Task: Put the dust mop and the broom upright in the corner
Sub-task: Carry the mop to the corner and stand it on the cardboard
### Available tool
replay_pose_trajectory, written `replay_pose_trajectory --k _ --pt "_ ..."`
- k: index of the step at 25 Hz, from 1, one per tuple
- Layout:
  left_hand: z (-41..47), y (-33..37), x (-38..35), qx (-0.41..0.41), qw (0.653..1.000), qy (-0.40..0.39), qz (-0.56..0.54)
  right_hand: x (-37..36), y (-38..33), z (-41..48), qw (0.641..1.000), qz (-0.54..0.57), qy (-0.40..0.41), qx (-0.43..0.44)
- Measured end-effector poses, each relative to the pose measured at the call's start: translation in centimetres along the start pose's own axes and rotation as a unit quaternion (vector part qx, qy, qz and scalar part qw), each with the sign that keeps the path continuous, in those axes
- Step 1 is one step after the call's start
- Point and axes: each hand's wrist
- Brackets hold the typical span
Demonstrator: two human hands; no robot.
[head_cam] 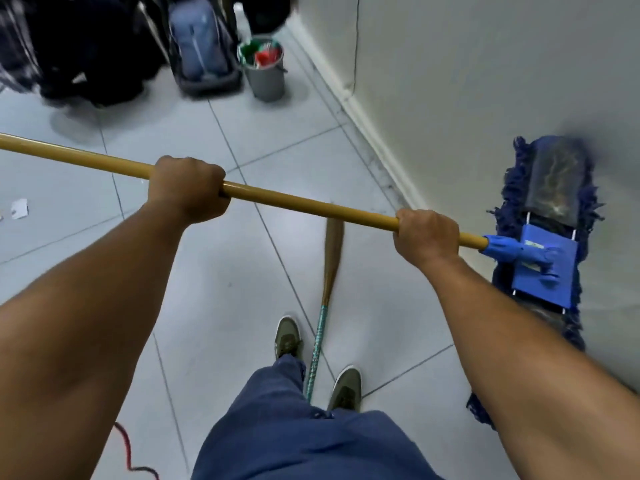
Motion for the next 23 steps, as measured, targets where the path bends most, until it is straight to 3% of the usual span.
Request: replay_pose_trajectory --k 3,5,8,9,10,12,13,14,19,23 --pt "-1.0 1.5 5.0 0.002 0.982 0.15 -0.112 3.9 2.1 -1.7 0.998 0.021 0.044 -0.031" --pt "-1.3 2.4 6.8 0.029 0.935 0.274 -0.222 5.7 3.0 -2.9 0.995 0.032 0.075 -0.05" --pt "-2.4 4.4 8.5 0.128 0.85 0.384 -0.337 7.6 3.8 -5.3 0.992 0.047 0.093 -0.074" --pt "-2.9 5.2 9.3 0.16 0.794 0.393 -0.436 8.2 3.8 -6.1 0.99 0.052 0.097 -0.084" --pt "-3.3 5.9 10.2 0.169 0.712 0.376 -0.568 8.6 3.7 -6.9 0.989 0.057 0.102 -0.092" --pt "-4.5 7.0 12.7 0.127 0.453 0.262 -0.843 9.6 3.0 -8.8 0.984 0.07 0.114 -0.116" --pt "-5.1 7.3 14.0 0.098 0.342 0.202 -0.913 10.0 2.5 -9.7 0.981 0.077 0.12 -0.13" --pt "-5.8 7.4 14.9 0.074 0.287 0.163 -0.941 10.5 1.9 -10.9 0.978 0.082 0.122 -0.147" --pt "-9.2 9.4 19.1 -0.076 0.196 0.035 -0.977 12.1 0.1 -18.5 0.954 0.114 0.105 -0.258" --pt "-13.2 13.9 22.1 -0.147 0.199 -0.051 -0.968 13.0 0.3 -27.2 0.916 0.166 0.074 -0.357"
Point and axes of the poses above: each hand's wrist, its own z-axis towards the middle knuckle, its own x-axis out of the back of the hand, y = z × x, and after that the axes turned 12 degrees about -z, right-handed
